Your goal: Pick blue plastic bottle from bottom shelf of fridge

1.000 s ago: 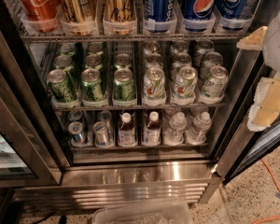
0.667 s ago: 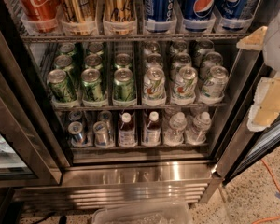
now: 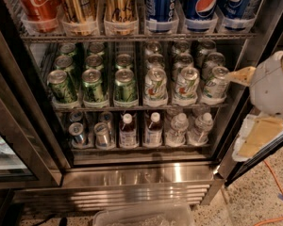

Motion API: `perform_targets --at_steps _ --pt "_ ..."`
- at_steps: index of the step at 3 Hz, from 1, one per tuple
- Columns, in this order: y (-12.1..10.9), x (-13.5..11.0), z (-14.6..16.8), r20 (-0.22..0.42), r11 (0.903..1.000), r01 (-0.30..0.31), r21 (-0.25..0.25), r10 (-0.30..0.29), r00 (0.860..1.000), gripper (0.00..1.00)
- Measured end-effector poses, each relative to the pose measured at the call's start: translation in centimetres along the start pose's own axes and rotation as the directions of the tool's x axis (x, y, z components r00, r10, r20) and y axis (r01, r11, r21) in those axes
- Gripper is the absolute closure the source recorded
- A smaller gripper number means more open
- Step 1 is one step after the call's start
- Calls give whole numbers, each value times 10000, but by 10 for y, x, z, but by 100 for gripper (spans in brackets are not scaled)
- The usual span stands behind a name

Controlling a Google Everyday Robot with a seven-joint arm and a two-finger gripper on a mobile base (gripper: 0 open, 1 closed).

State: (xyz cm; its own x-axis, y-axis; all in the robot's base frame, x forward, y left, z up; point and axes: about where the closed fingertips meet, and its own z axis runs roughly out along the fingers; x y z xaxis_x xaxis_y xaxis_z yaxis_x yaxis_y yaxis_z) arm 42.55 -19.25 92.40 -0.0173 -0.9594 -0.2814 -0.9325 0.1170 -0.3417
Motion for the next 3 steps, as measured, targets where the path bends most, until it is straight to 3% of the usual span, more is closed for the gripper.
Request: perform_targets --at_steps 1,2,3 --pt "18 1 29 475 9991 -43 -424 64 9989 0" --pt "22 -2 31 545 9991 21 -413 2 9985 0" --pt "42 -7 53 1032 9986 -313 -425 356 9940 0"
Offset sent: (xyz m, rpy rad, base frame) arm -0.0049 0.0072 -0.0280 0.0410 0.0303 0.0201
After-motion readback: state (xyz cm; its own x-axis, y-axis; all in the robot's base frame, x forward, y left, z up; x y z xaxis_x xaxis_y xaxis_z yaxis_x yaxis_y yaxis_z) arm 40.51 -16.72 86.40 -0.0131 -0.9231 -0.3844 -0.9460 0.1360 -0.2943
